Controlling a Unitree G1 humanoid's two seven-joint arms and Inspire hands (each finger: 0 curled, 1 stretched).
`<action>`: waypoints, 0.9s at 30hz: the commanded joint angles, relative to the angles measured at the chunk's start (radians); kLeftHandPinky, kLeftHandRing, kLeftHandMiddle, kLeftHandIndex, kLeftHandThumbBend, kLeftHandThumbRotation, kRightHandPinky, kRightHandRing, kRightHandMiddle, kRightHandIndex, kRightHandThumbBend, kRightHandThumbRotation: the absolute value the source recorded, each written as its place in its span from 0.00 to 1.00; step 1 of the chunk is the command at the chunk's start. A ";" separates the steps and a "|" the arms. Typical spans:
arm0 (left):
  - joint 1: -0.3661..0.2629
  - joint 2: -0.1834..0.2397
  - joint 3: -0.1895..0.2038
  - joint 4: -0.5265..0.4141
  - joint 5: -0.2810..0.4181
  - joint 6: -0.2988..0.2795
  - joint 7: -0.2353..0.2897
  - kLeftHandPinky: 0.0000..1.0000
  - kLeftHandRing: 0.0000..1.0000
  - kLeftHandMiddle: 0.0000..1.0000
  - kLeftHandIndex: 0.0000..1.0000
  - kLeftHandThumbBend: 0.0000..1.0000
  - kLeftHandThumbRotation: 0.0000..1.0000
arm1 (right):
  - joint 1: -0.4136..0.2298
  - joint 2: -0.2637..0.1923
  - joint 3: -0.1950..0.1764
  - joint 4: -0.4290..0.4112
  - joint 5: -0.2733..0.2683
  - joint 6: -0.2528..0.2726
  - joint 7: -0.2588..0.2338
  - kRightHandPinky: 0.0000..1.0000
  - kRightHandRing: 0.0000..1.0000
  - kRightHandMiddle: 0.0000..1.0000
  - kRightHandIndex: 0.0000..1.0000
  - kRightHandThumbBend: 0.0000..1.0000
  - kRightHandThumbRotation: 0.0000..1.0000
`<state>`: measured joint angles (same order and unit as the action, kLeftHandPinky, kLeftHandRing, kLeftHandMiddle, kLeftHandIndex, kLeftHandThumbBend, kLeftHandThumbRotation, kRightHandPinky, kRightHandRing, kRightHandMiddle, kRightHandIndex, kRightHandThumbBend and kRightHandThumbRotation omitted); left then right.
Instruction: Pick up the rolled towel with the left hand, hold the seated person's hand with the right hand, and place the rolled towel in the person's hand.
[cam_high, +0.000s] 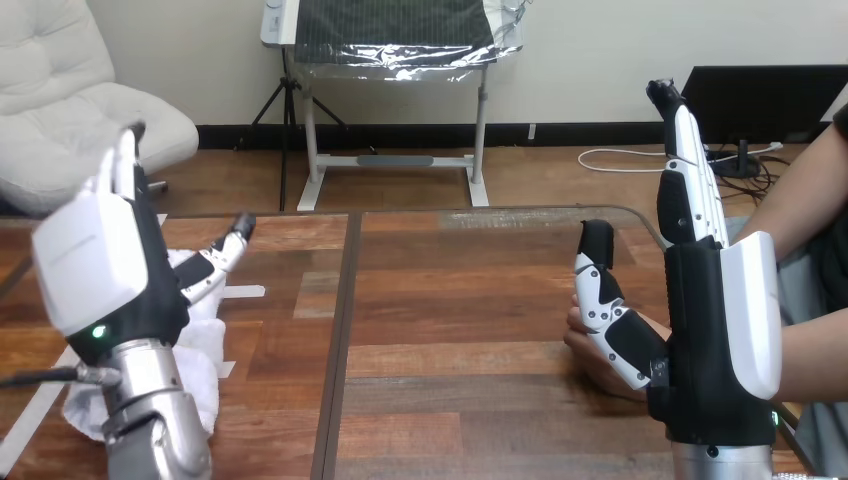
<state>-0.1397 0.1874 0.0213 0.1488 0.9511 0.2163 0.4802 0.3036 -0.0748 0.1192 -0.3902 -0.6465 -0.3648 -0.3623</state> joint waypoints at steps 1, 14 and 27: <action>-0.087 0.040 -0.031 0.065 -0.008 0.028 -0.017 0.79 0.87 0.91 0.93 0.85 0.67 | -0.052 0.009 0.001 -0.027 -0.002 0.005 0.008 1.00 1.00 1.00 1.00 0.03 0.00; -0.179 0.068 -0.077 0.219 -0.057 0.123 -0.121 0.84 0.90 0.94 0.96 0.91 0.80 | -0.060 0.007 -0.001 -0.023 -0.008 0.008 0.008 1.00 1.00 1.00 1.00 0.03 0.00; -0.246 0.081 -0.138 0.350 -0.071 0.214 -0.189 0.87 0.92 0.96 0.98 0.99 0.89 | -0.058 0.007 -0.004 -0.038 -0.016 0.028 0.020 1.00 1.00 1.00 1.00 0.04 0.00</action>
<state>-0.2887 0.2366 -0.0765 0.4580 0.8762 0.4154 0.3014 0.3021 -0.0749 0.1194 -0.3905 -0.6519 -0.3457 -0.3483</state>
